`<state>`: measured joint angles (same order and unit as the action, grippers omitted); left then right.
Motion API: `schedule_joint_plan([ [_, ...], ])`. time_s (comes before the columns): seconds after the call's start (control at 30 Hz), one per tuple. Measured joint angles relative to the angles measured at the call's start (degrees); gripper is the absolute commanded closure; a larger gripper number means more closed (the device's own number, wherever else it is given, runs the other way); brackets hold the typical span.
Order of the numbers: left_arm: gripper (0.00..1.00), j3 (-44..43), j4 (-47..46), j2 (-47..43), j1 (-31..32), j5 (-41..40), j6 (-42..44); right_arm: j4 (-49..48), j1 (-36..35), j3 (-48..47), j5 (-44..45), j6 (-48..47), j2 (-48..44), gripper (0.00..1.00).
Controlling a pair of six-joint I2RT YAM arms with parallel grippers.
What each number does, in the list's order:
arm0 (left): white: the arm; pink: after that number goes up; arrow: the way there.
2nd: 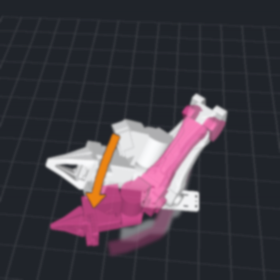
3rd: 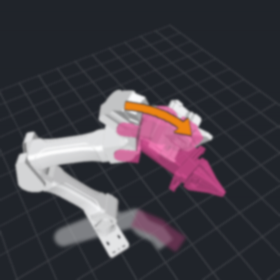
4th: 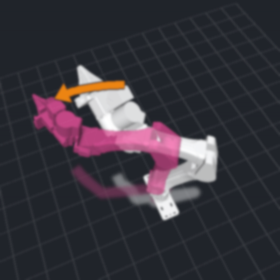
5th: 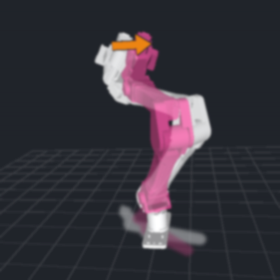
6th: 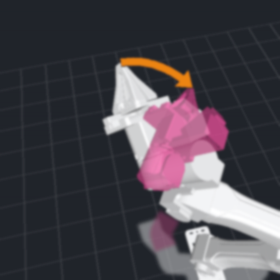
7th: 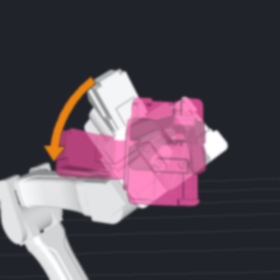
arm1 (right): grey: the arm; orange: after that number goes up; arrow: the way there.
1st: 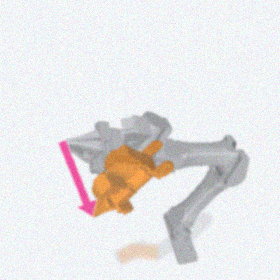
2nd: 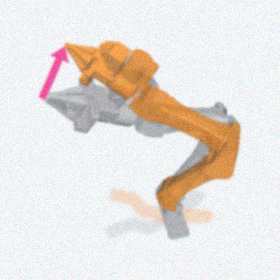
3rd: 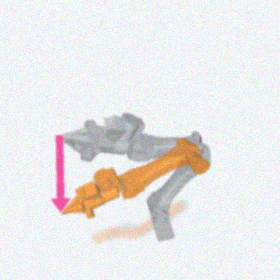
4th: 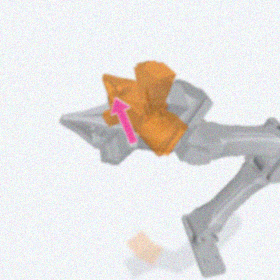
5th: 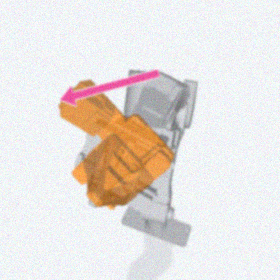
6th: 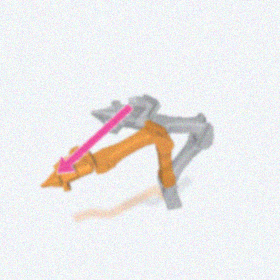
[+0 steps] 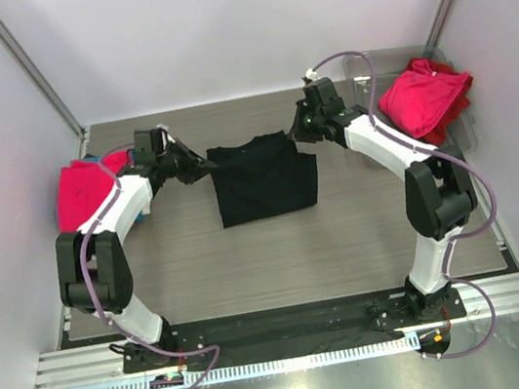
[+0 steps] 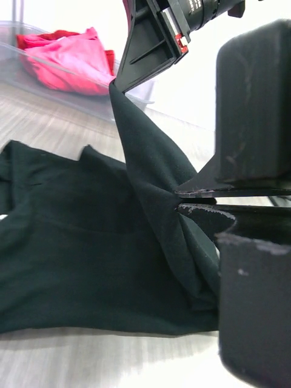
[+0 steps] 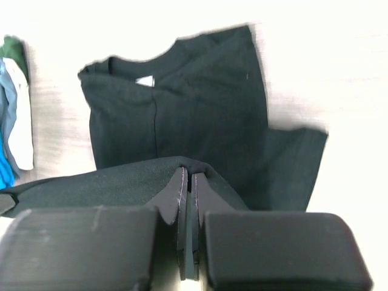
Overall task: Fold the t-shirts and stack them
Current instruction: Fold the tshirt
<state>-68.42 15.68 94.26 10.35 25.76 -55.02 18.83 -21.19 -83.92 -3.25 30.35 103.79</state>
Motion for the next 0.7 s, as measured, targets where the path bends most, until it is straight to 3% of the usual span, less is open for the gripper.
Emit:
schedule_joint_plan([
  [0.2, 1.0, -9.0, -0.8, 9.2, -0.5, -0.7, 0.0, -1.1, 2.0, -7.8, -1.5, 1.4, 9.0, 0.99],
  [0.3, 1.0, -14.1, -1.2, 14.9, -1.2, -0.5, -0.3, -2.0, 3.1, -12.4, -2.9, 2.5, 14.3, 0.94],
  [0.33, 0.85, -15.7, -1.2, 16.8, -1.5, -0.4, -0.4, -2.4, 3.4, -14.5, -3.6, 3.1, 16.6, 0.79],
  [0.37, 0.73, -17.7, -1.5, 19.2, -1.8, -0.3, -0.5, -2.6, 3.7, -16.3, -4.1, 3.9, 18.4, 0.72],
  [0.4, 0.67, -19.3, -1.8, 21.3, -2.1, -0.2, -0.5, -2.9, 4.0, -18.2, -4.5, 4.5, 20.3, 0.64],
  [0.43, 0.55, -20.9, -1.9, 23.2, -2.4, -0.2, -0.4, -3.2, 4.1, -19.9, -4.7, 5.1, 22.0, 0.4],
  [0.53, 0.1, -24.3, -1.7, 27.5, -3.0, -0.9, 0.7, -4.5, 4.9, -21.9, -4.6, 6.3, 24.6, 0.31],
  [0.6, 0.04, -25.2, -1.2, 28.2, -3.1, -2.2, 1.8, -4.9, 5.1, -21.5, -4.5, 6.0, 24.6, 0.31],
  [0.7, 0.04, -25.1, -0.8, 27.8, -3.1, -4.1, 3.9, -8.3, 5.4, -18.7, -3.9, 4.5, 23.3, 0.31],
])
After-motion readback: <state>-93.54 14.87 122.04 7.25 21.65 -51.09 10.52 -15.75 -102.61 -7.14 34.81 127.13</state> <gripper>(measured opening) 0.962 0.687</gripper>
